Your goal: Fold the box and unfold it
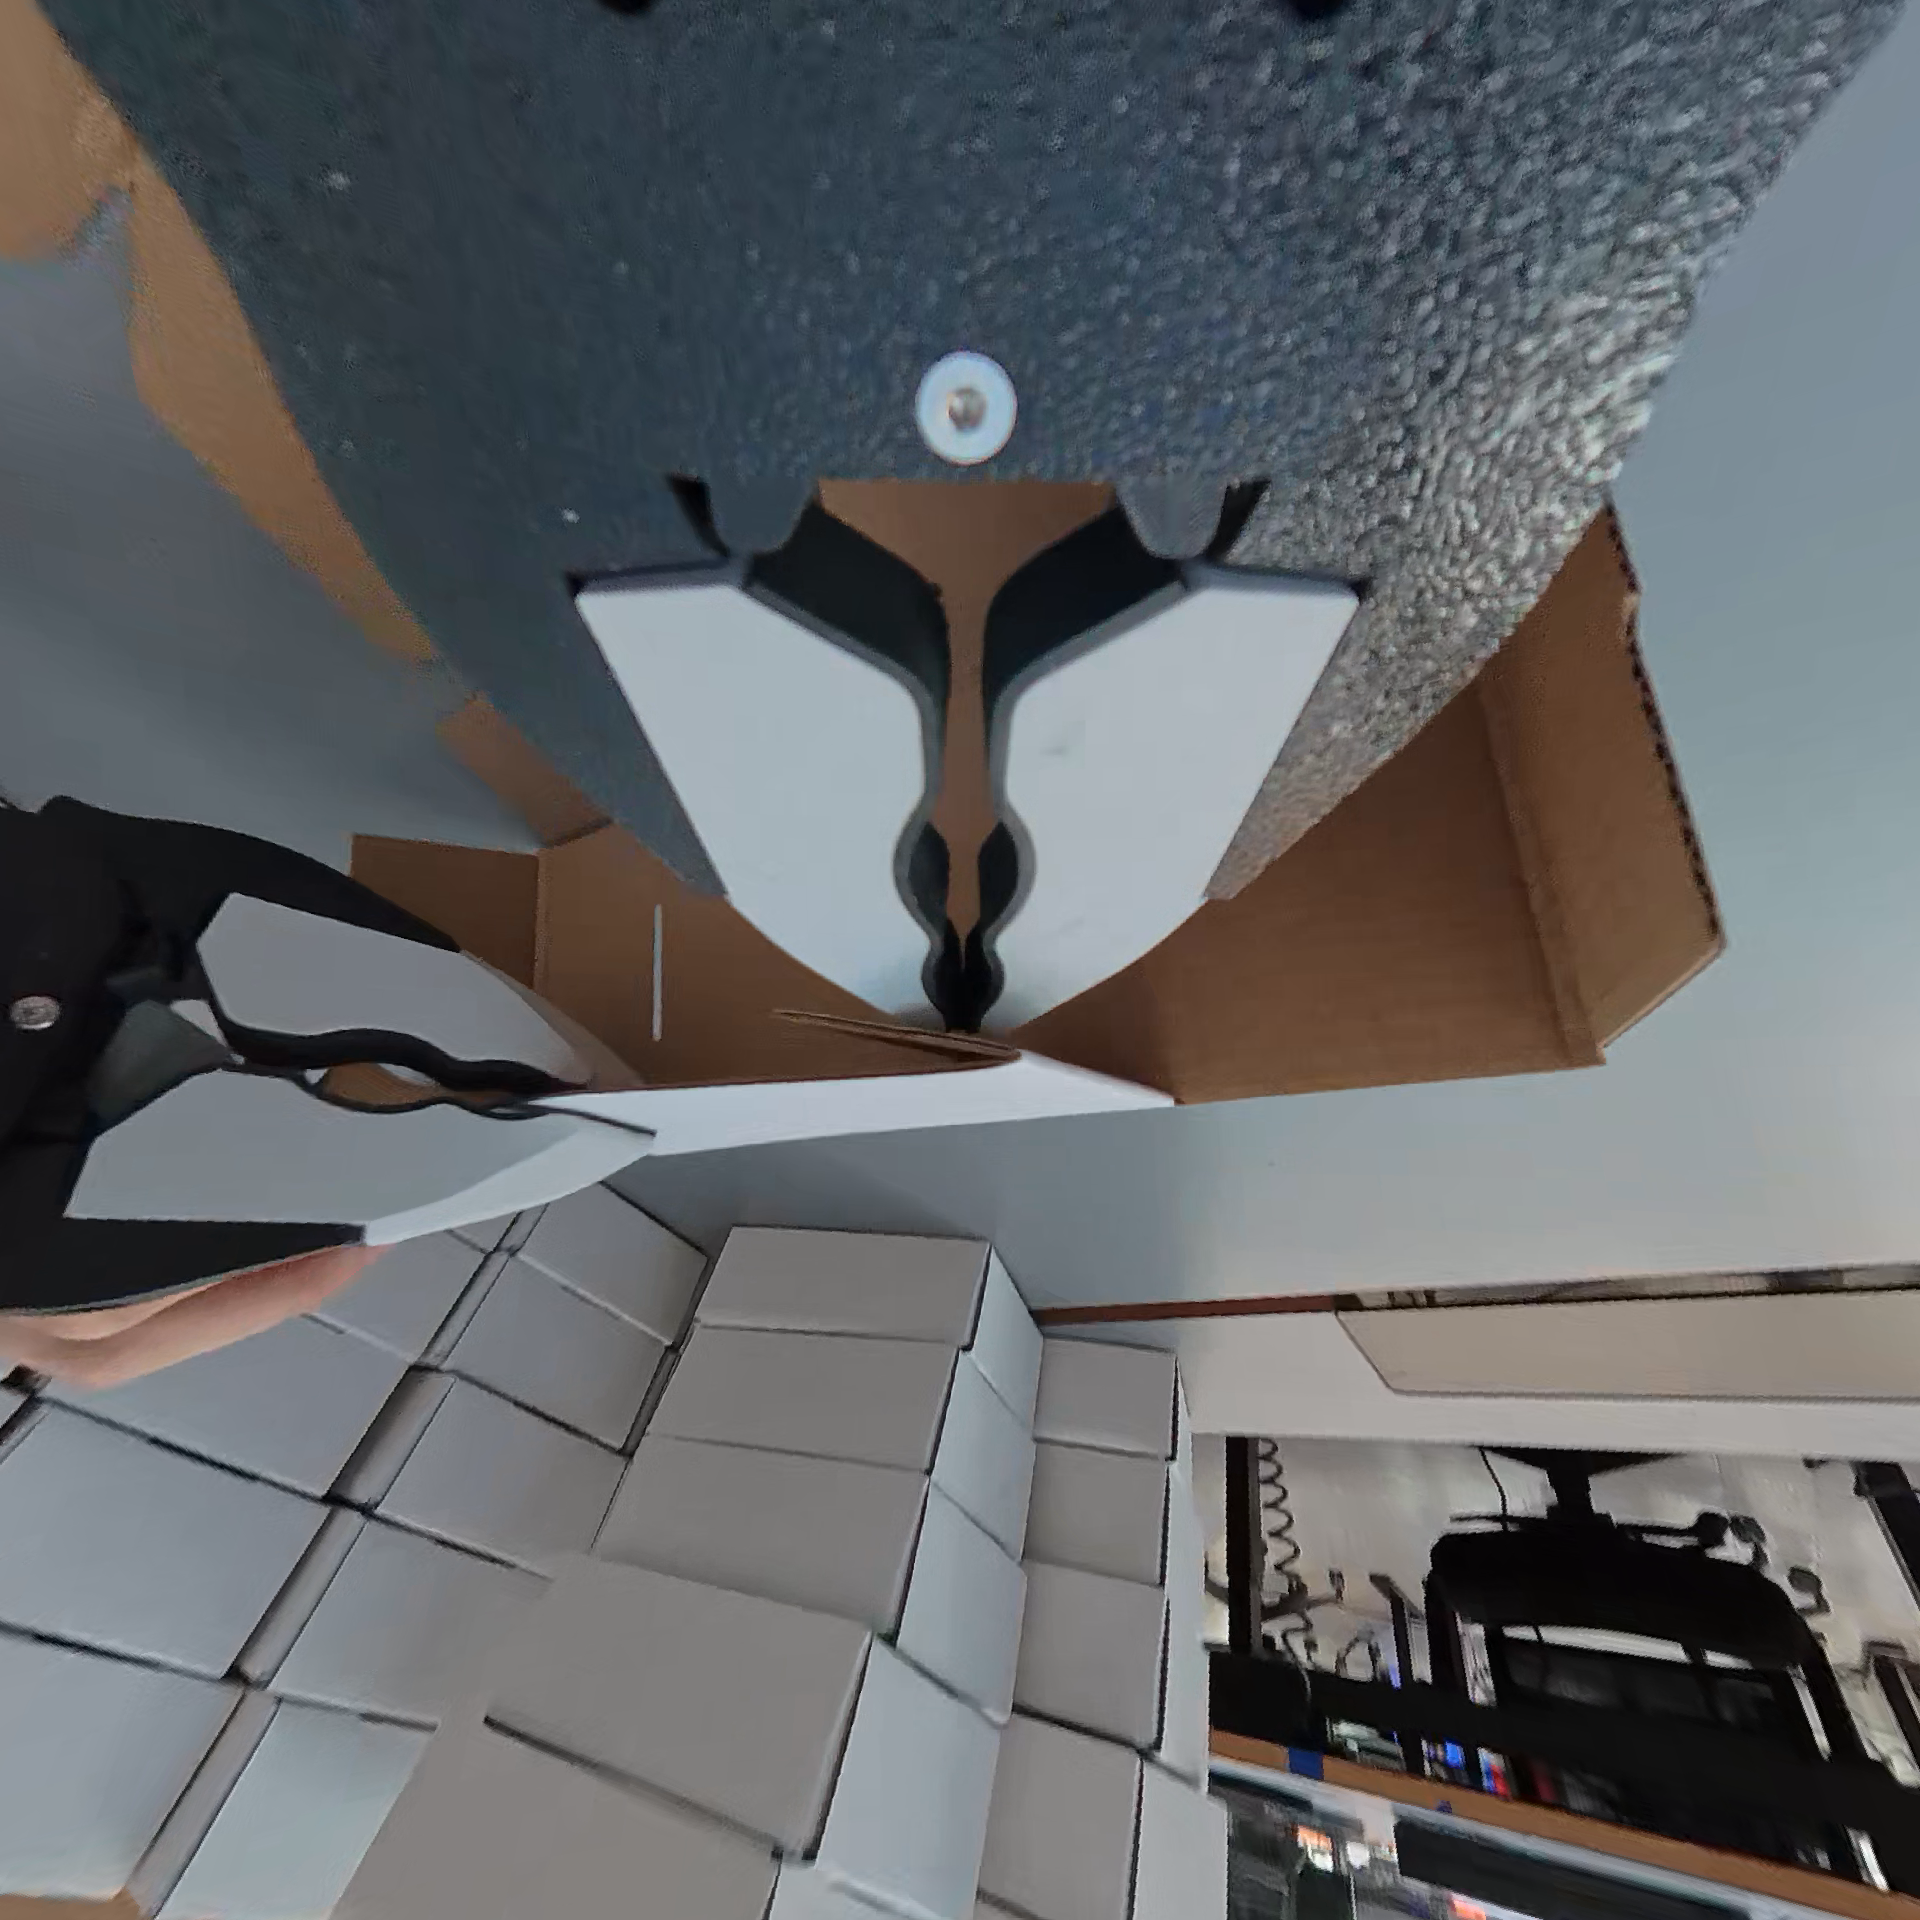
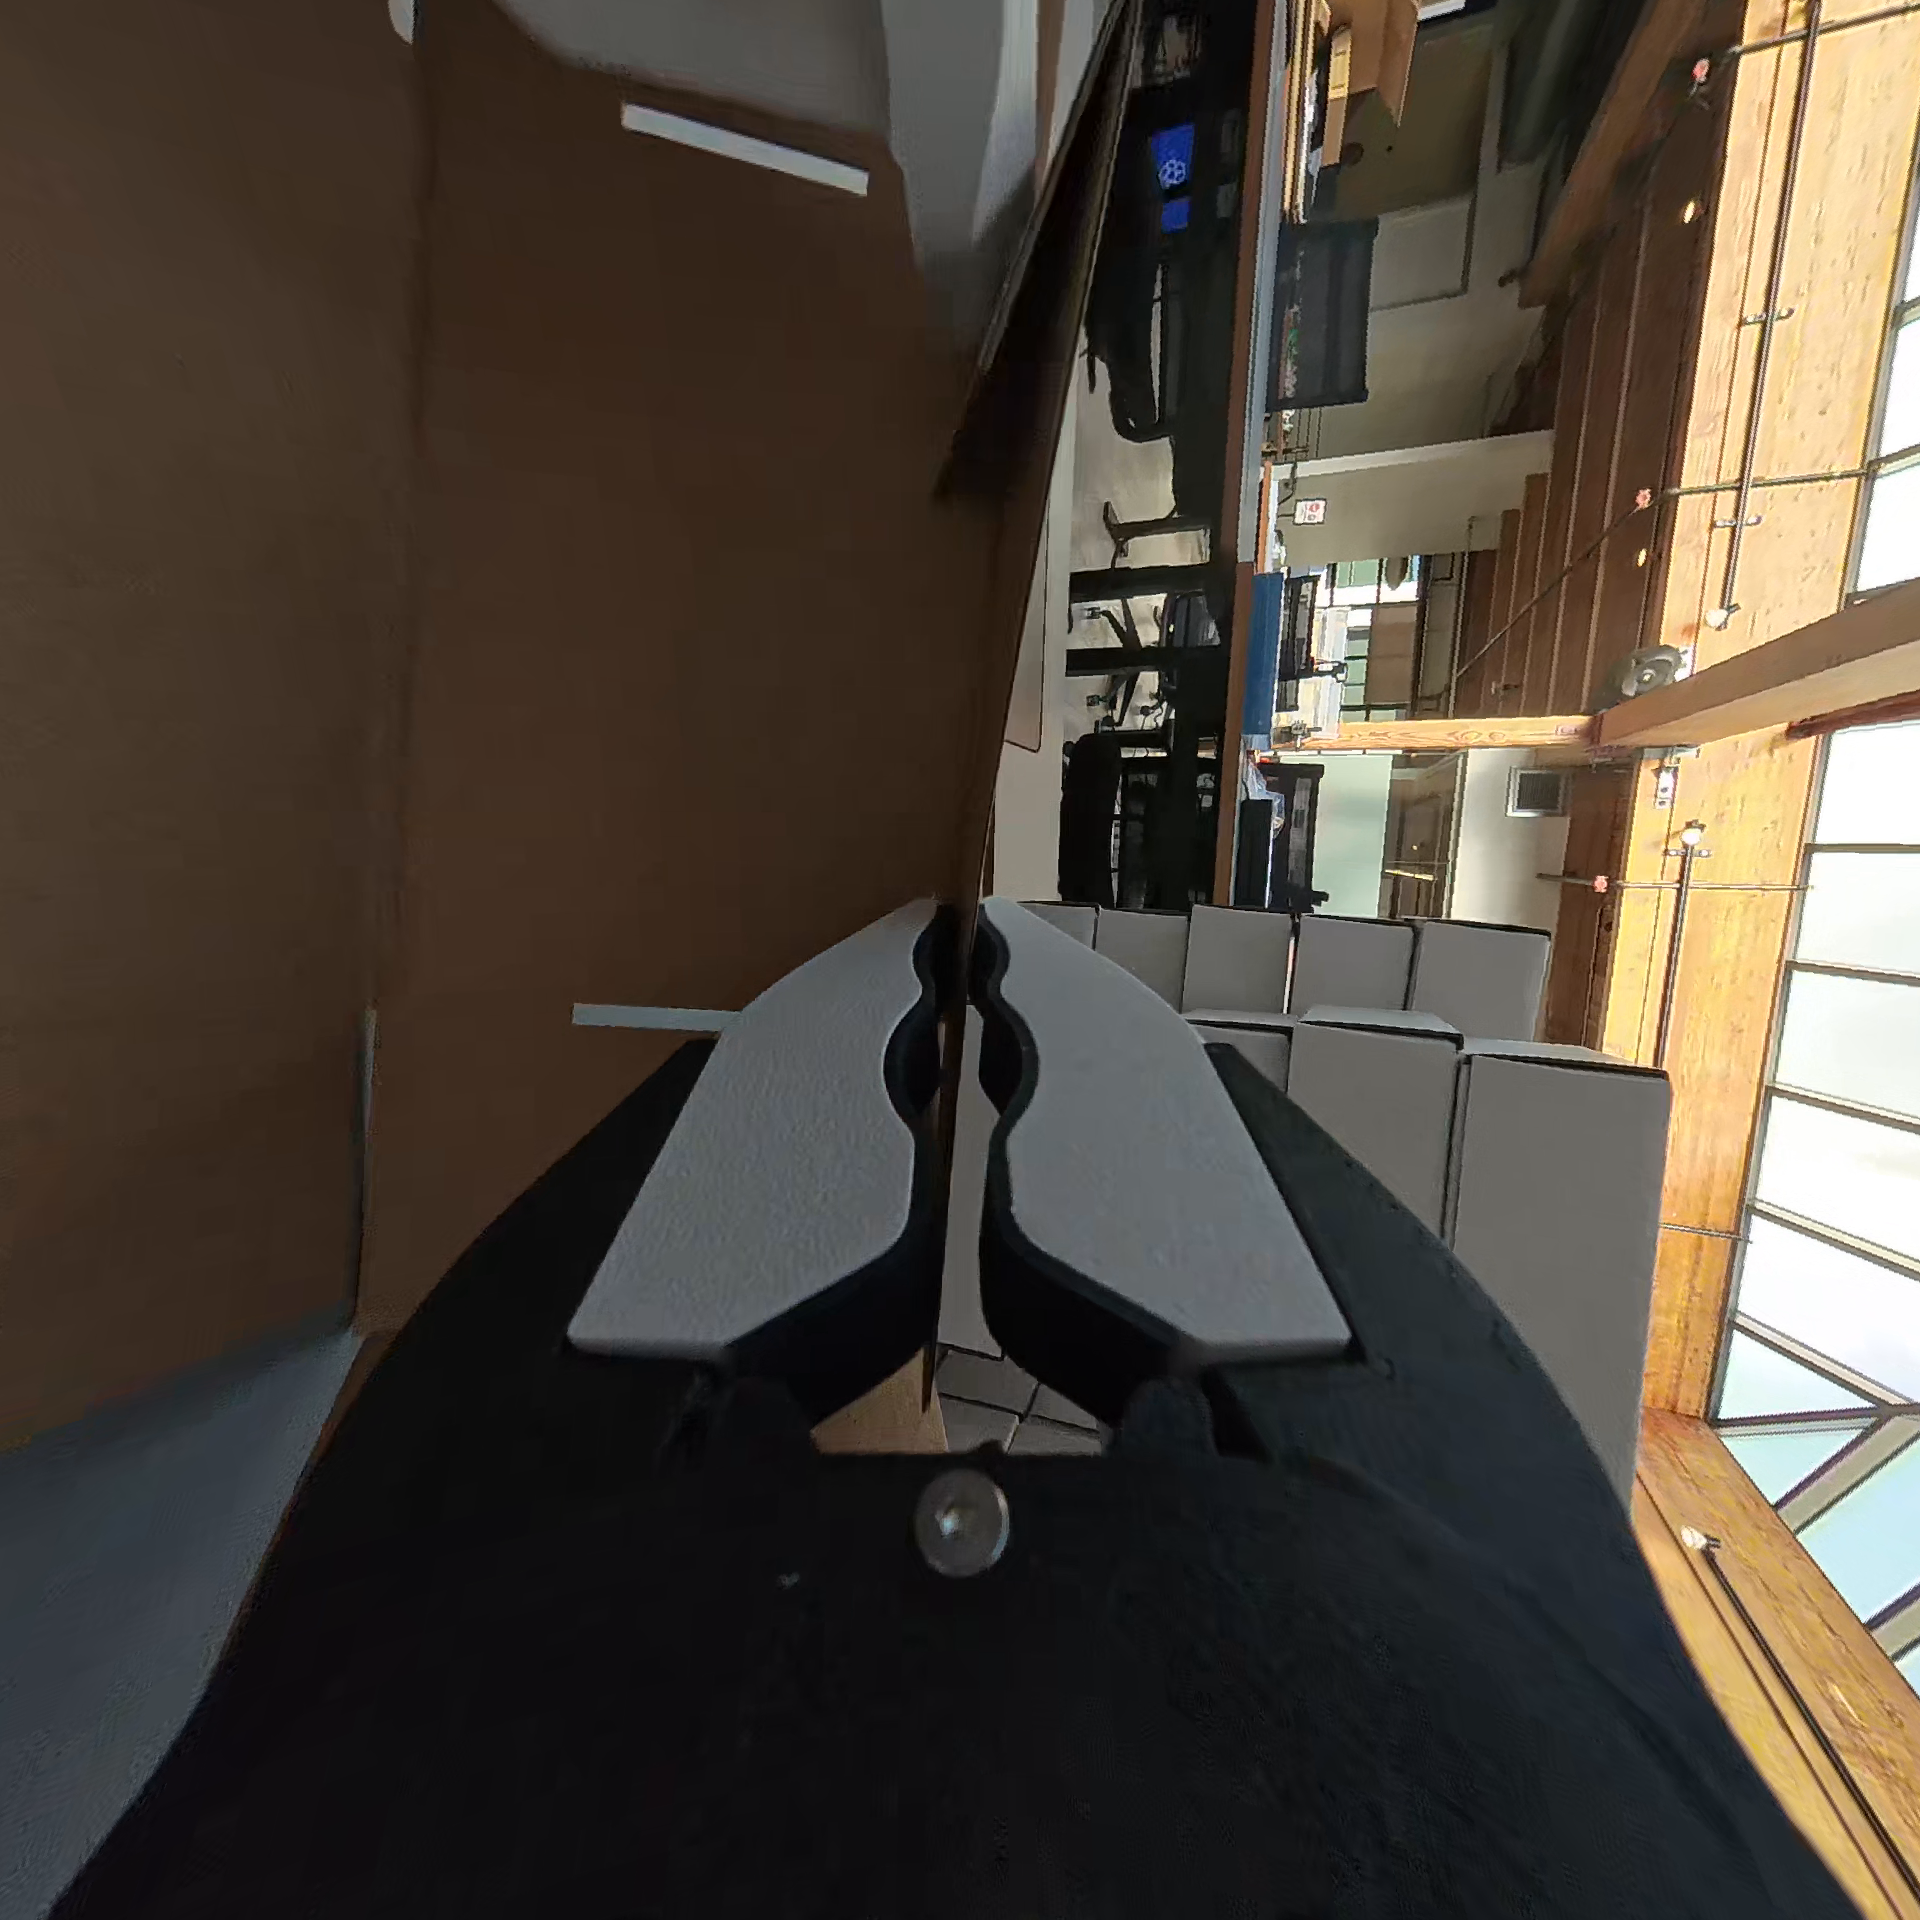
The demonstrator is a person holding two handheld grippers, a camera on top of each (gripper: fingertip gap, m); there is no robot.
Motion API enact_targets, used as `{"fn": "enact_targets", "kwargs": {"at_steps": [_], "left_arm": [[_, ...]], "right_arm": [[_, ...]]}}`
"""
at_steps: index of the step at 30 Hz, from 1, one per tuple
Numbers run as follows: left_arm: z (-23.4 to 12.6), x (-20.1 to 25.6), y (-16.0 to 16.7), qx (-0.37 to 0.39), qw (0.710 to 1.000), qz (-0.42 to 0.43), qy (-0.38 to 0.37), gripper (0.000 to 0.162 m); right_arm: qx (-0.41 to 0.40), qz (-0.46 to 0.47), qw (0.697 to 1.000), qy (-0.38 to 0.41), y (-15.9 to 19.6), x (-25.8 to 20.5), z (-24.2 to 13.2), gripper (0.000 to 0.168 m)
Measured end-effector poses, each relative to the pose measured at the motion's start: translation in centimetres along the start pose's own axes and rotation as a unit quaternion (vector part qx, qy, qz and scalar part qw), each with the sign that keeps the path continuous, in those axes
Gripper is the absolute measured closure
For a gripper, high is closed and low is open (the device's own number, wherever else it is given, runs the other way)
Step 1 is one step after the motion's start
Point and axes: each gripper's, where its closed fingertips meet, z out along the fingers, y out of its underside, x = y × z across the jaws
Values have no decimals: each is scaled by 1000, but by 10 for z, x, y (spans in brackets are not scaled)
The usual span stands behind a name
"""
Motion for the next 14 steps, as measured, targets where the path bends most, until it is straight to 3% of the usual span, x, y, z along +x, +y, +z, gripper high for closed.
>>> {"fn": "enact_targets", "kwargs": {"at_steps": [1, 6, 10, 14], "left_arm": [[0, -7, 10, -30, 999, -4, -18, 162], [-25, -44, 33, -168, 980, 10, -109, 162], [-52, -69, 55, -326, 931, 72, -145, 162], [-66, -82, 66, -403, 896, 105, -150, 162]], "right_arm": [[-5, -2, 1000, -3, 1, -3, 1, 165], [24, 27, 998, 48, -10, 4, -3, 166], [40, 39, 997, 60, -11, 7, -4, 166], [72, 69, 994, 36, -13, 9, -4, 166]]}}
